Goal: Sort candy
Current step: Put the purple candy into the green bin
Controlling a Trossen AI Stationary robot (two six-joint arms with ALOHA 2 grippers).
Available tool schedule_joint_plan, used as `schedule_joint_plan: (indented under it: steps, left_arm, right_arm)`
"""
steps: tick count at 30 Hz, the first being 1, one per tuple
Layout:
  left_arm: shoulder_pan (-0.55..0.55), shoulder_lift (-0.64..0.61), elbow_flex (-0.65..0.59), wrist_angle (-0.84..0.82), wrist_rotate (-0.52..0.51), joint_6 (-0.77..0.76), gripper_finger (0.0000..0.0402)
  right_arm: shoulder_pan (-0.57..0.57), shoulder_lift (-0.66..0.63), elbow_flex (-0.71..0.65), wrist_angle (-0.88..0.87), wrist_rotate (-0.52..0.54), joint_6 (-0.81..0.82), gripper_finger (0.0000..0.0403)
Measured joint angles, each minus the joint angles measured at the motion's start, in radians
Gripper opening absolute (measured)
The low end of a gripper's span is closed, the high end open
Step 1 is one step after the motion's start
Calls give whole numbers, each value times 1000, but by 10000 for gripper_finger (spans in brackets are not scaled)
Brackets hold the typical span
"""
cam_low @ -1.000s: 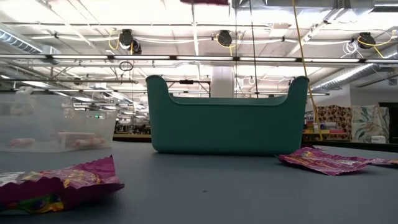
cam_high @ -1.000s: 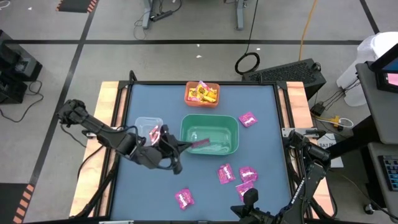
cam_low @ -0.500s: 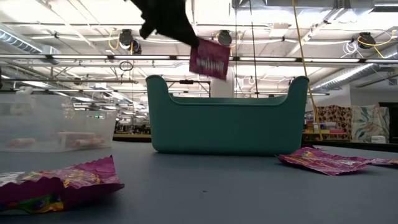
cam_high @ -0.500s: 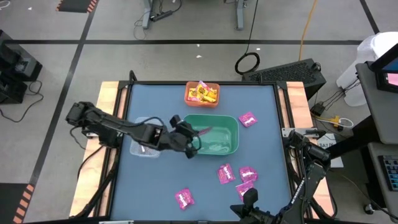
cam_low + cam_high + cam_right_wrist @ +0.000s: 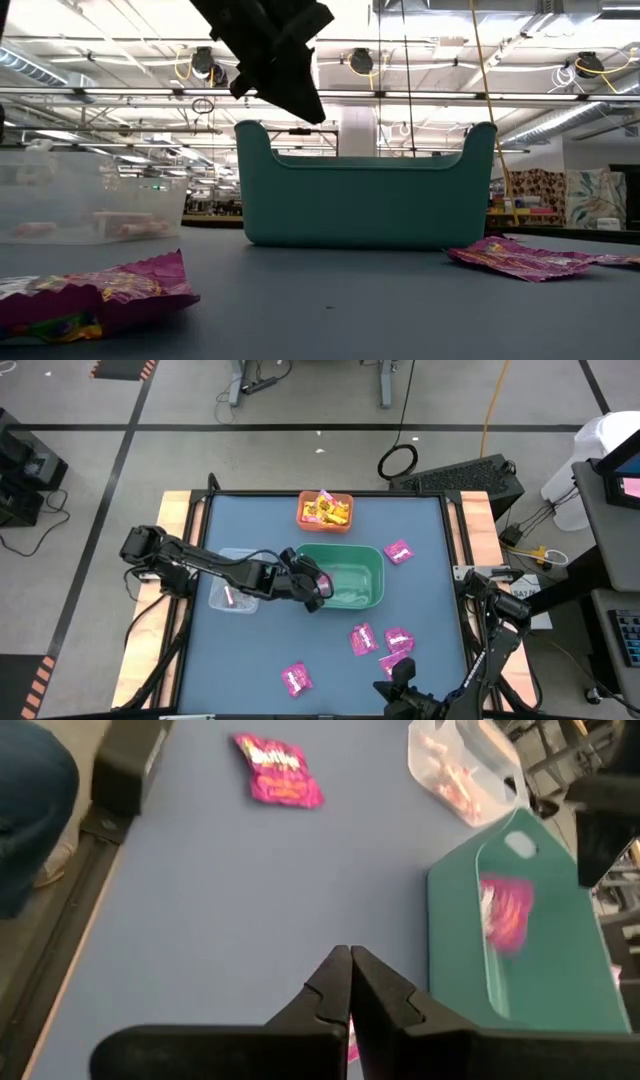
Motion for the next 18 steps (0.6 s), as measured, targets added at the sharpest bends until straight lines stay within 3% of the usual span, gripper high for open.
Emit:
schedule_joint_plan:
  steps: [4,10,13,18]
  left_arm:
    - [-8,-6,0,0,7,-2,90]
    - [-79,-12,14,19,73,-76,117]
    - [-151,-14,17,41,75,-78,117]
    - [-336,-14,17,49,-18,-156,118]
  right_arm:
    - [0,0,-36,-4,-11,70,0]
    - [-9,0,-71,-5,-127,107,0]
    - [-9,0,-96,-7,-159,162,0]
    - [-8,0,-126,-11,-207,231,15]
